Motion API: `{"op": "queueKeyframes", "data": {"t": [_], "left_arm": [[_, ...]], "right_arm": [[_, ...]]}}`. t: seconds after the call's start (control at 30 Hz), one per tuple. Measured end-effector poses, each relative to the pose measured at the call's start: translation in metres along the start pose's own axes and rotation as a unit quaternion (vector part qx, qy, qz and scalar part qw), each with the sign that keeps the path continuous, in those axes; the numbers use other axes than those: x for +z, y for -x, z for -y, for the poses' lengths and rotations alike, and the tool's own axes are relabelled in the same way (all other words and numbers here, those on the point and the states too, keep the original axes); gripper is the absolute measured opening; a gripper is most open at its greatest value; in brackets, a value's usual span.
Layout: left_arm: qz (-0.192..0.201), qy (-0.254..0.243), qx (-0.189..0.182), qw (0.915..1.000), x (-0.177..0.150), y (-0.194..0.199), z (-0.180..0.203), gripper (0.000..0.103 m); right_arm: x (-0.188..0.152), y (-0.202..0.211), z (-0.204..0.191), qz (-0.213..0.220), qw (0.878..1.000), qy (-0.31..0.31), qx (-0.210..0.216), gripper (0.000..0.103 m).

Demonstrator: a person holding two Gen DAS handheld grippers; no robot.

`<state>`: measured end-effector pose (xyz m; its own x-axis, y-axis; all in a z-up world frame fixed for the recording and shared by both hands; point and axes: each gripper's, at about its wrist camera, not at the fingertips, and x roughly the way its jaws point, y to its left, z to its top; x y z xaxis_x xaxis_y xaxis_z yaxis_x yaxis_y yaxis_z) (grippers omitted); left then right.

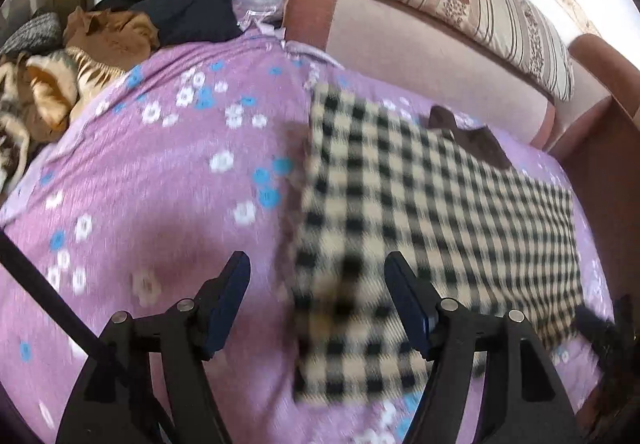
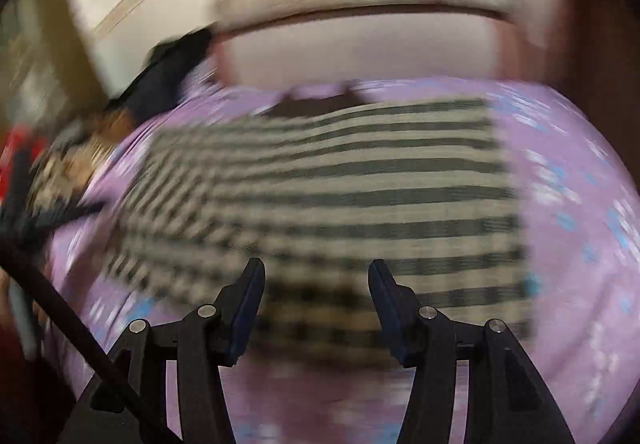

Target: Fold large clothes

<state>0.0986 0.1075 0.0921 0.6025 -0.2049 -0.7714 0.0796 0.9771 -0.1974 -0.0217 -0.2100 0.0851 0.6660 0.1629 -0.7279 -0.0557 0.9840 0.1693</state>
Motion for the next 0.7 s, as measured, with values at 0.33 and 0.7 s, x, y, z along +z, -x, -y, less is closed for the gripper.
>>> {"op": "queueKeyframes", "data": {"t": [0.33,0.7], "left_arm": [[-0.08,0.043,-0.126,0.9878,0.036,-0.072,-0.029,0.07],[-0.137,0.044,-0.228,0.963,0.063,-0.125,-0.014,0.085]], "right_arm": [[-0.045,-0.051,-0.147,-0.035,0.978,0.201,0.035,0.058],[-0.055,-0.088,-0.226,0.003,0.943,0.33,-0.045,0.058]]}}
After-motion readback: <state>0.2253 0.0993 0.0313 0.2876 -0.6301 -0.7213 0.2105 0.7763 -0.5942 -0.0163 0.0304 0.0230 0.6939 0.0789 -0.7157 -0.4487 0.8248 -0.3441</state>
